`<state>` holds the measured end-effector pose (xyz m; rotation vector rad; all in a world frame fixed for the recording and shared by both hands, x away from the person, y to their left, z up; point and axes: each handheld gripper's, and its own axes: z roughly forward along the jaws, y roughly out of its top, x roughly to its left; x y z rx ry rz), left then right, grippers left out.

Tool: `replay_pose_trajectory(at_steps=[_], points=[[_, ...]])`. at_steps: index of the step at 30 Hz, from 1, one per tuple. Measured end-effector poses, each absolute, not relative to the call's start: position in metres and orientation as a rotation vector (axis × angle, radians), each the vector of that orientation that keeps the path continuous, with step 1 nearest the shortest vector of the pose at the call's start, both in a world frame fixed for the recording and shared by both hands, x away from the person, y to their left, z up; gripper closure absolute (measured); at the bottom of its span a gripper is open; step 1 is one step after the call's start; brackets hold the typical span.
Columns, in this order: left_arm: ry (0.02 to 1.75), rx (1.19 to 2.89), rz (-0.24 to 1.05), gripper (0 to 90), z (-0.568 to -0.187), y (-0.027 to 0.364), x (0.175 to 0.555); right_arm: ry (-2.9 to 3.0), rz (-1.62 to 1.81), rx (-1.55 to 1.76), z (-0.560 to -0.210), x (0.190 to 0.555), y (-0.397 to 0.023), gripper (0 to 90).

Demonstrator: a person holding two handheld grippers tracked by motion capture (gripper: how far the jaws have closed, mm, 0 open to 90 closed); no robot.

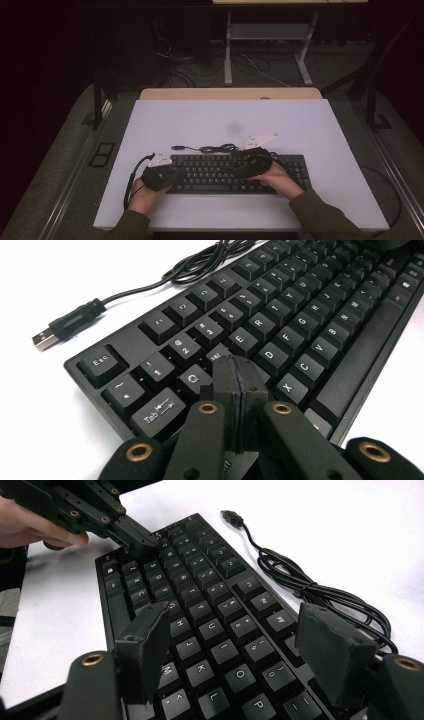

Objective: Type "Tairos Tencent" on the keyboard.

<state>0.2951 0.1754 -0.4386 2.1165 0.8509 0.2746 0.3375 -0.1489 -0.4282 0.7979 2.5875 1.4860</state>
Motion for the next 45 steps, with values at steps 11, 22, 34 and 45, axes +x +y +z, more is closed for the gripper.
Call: replay_pose_trajectory(at_steps=[11,22,34,45], points=[[0.853,2.115,0.274,89.2,-0.438,0.175,0.295,2.588,1.486,0.793,-0.428,0.337,-0.148,30.0],[0.853,2.102,0.268,87.4,-0.435,0.174,0.294,2.591,1.489,0.808,-0.428,0.338,-0.15,30.3],[0.85,2.051,0.242,74.2,-0.429,0.172,0.291,2.597,1.49,0.82,-0.428,0.338,-0.15,37.3],[0.832,2.032,0.231,48.1,-0.429,0.162,0.29,2.603,1.476,0.823,-0.428,0.337,-0.149,46.2]])
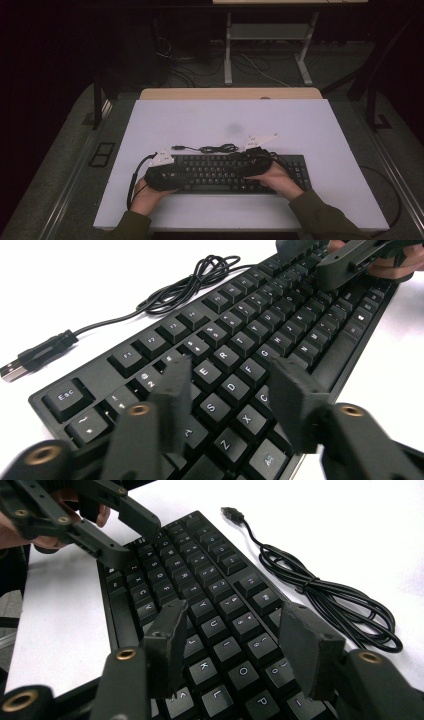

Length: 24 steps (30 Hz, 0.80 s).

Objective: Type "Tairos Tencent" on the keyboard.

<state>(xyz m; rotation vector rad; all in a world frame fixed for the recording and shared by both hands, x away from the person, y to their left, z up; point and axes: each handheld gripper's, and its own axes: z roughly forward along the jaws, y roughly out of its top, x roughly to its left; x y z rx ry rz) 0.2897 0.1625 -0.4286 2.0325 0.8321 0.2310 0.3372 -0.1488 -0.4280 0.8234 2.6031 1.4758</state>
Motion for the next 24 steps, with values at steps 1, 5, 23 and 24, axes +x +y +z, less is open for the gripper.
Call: replay_pose_trajectory(at_steps=[1,5,23,24], points=[[0.828,2.032,0.23,46.3,-0.4287,0.1616,0.2896,2.6,1.472,0.826,-0.4282,0.3368,-0.148,47.1],[0.824,2.035,0.234,42.0,-0.4286,0.1588,0.289,2.601,1.458,0.825,-0.4284,0.3353,-0.1457,51.5],[0.835,2.011,0.238,25.6,-0.4295,0.1545,0.2901,2.64,1.4,0.804,-0.4284,0.3367,-0.139,85.4],[0.833,2.012,0.24,24.9,-0.4295,0.1543,0.2903,2.645,1.395,0.8,-0.4289,0.3368,-0.1386,87.1]])
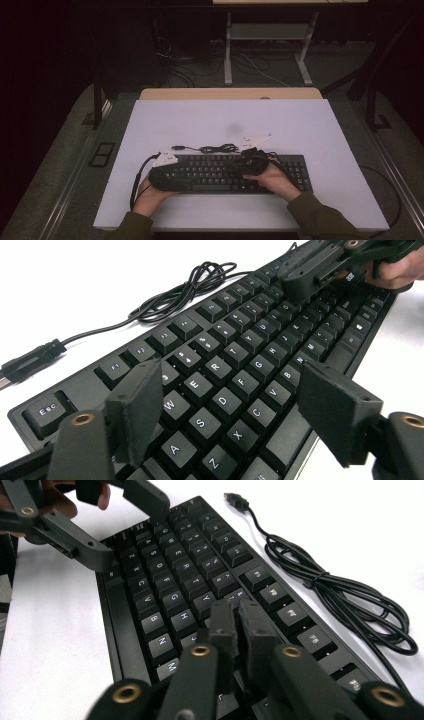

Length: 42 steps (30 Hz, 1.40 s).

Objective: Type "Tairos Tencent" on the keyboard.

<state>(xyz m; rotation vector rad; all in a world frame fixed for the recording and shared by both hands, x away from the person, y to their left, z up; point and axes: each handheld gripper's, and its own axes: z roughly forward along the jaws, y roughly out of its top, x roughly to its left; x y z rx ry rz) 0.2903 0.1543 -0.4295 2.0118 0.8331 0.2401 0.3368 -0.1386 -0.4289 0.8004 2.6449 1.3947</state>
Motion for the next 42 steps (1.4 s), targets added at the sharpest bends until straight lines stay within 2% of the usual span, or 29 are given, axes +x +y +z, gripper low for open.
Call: replay_pose_trajectory(at_steps=[10,42], points=[[0.832,2.01,0.245,18.7,-0.43,0.153,0.291,2.682,1.353,0.799,-0.433,0.337,-0.135,89.5],[0.83,2.016,0.235,18.4,-0.433,0.151,0.291,2.711,1.275,0.856,-0.438,0.34,-0.128,89.5]])
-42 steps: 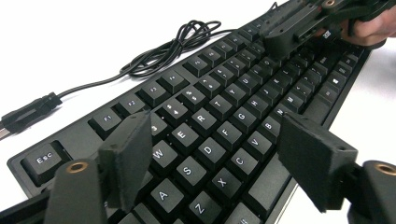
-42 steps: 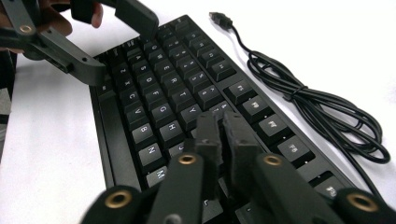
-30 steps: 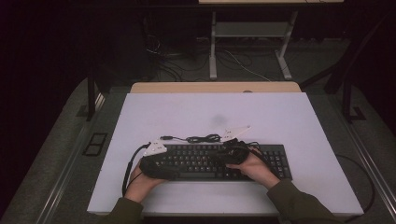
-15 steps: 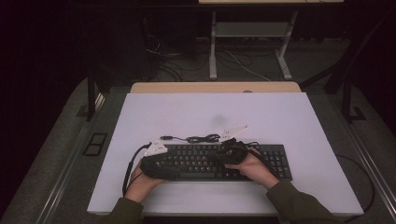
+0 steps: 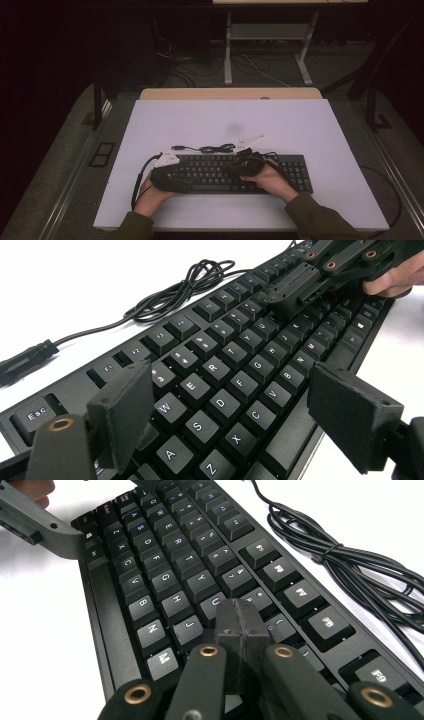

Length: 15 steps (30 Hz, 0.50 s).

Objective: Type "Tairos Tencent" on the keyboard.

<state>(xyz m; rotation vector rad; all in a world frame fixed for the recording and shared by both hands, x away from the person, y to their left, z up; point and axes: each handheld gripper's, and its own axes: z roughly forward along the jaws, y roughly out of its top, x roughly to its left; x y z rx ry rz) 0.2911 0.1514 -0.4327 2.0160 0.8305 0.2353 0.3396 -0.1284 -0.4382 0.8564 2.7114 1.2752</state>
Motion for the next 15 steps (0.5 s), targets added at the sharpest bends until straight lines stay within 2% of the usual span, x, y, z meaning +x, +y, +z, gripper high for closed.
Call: replay_pose_trajectory(at_steps=[15], points=[[0.83,2.015,0.238,18.5,-0.4326,0.1514,0.291,2.703,1.288,0.837,-0.4368,0.3392,-0.1293,89.3]])
